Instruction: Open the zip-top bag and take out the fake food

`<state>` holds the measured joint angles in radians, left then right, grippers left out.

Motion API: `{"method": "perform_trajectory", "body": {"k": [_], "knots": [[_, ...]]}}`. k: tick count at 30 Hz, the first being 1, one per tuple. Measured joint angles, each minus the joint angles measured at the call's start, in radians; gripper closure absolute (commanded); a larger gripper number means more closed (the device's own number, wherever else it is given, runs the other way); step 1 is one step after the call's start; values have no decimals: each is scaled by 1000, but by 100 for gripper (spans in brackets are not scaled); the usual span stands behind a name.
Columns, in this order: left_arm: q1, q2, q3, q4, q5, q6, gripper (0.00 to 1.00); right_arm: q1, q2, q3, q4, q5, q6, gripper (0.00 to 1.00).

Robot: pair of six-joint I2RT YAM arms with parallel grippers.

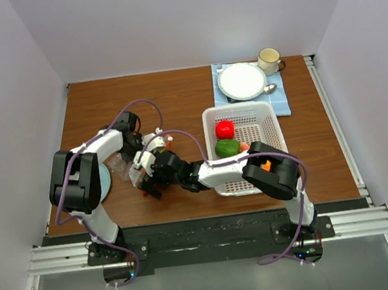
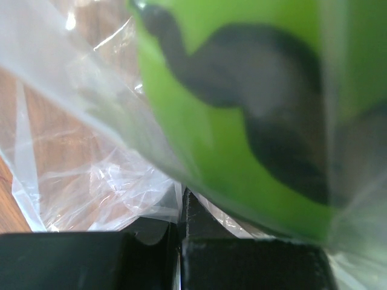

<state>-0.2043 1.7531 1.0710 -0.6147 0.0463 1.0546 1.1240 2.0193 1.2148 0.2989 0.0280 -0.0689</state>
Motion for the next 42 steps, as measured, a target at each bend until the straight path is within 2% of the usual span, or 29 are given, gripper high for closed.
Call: {"method": "perform_trajectory", "body": {"k": [1,2,4,5,8,12,17,25,30,31,32,35,37,42], "knots": [[0,0,0,0,0,0,100,0,11,8,0,2,0,3],[0,0,-1,1,0,0,100,0,24,18,-1,4,-1,11],[0,0,-2,1,-1,0,100,0,51,37,-1,6,-6,22],[0,-1,-3,0,-2,0,100,0,60,43,-2,9,-8,31],[0,-3,-4,0,-3,1,100,0,74,56,-8,19,-8,47],[0,-5,-8,3,-5,1,100,-1,66,41,0,35,2,52],[0,-6,-15,10,-7,1,100,0,-76,-117,-4,60,22,53],[0,-7,-15,12,-11,1,100,0,-449,-372,-89,214,101,50],[0,-7,-15,11,-11,2,100,-56,-628,-386,-164,482,188,48],[0,-7,-15,11,-11,2,100,-89,-640,-383,-189,540,228,43],[0,-7,-15,11,-11,2,100,-119,-645,-380,-217,584,264,28],[0,-7,-15,11,-11,3,100,-218,-647,-381,-322,709,376,1],[-1,-7,-15,10,-11,3,100,-244,-647,-385,-376,768,418,1],[-2,-7,-14,7,-11,3,100,-232,-605,-367,-446,800,439,1]]}}
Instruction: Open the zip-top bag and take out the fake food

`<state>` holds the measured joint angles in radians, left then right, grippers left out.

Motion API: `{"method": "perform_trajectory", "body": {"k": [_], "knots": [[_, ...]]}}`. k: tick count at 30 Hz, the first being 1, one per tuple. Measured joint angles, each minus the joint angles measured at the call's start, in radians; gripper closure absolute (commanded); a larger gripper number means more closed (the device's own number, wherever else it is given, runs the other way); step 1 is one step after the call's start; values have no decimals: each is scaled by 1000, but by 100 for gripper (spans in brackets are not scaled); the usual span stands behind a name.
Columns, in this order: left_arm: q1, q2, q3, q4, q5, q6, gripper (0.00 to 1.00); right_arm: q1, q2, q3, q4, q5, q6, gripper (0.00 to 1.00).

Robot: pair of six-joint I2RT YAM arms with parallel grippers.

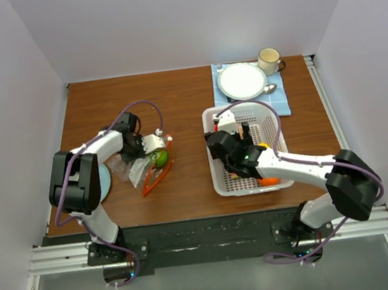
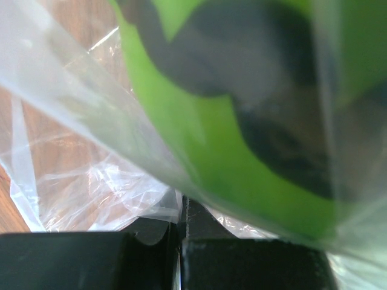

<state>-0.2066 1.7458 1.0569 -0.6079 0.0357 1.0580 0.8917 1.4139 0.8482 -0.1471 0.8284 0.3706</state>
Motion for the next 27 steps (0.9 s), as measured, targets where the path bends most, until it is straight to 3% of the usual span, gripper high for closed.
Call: {"method": "perform_trajectory", "body": {"k": [6,14,19,27], "knots": [[-3,0,5,-10,1,0,100,64,48,63,35,-25,-105,1],[-35,11,14,-11,-4,-1,100,276,275,184,314,-172,-282,6],[-46,25,26,-8,-7,-1,100,272,430,201,393,-254,-311,4],[-49,41,36,1,-21,1,100,259,521,201,582,-332,-348,1]]}}
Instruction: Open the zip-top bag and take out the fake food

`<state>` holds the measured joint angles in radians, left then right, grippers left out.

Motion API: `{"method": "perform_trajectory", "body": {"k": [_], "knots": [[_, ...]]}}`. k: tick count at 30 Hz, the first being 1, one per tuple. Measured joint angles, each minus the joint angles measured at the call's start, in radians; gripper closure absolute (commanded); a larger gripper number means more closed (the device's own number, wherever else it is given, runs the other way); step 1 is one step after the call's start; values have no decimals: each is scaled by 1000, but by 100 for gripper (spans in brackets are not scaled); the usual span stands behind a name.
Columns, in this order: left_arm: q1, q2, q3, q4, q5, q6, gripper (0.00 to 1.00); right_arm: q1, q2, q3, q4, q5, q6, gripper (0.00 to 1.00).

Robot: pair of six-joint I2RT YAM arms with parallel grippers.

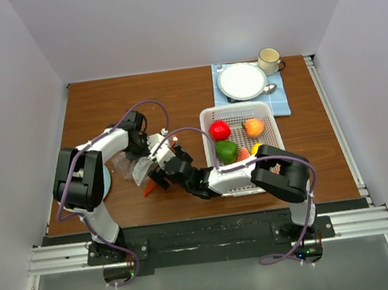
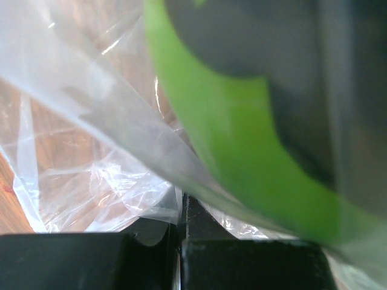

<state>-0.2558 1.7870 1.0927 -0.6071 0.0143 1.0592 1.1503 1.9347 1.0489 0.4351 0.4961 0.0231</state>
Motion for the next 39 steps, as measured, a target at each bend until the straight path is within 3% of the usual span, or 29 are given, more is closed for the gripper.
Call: {"method": "perform_trajectory", "body": {"k": [14,17,18,20,21,24,34,35,37,39], "knots": [[0,5,5,-3,-1,27,100,-82,156,98,103,-53,-5,3],[0,4,5,-5,-1,32,100,-85,156,98,104,-69,-3,21],[0,4,5,-5,-2,33,100,-85,156,98,103,-74,-2,36],[0,4,5,-5,-1,34,100,-86,152,93,104,-87,4,53],[0,4,5,-5,-1,34,100,-88,145,84,105,-97,10,67],[-3,3,5,-5,3,33,100,-90,91,26,95,-137,34,92],[-6,2,5,-12,-4,32,100,-81,-413,-190,-155,-164,118,85],[-6,2,5,-13,-4,32,100,-83,-478,-200,-188,-143,127,83],[-8,2,5,-16,-2,25,100,-84,-586,-220,-237,-101,148,66],[-12,-2,5,-24,4,16,100,-84,-706,-261,-287,-10,172,60]]}}
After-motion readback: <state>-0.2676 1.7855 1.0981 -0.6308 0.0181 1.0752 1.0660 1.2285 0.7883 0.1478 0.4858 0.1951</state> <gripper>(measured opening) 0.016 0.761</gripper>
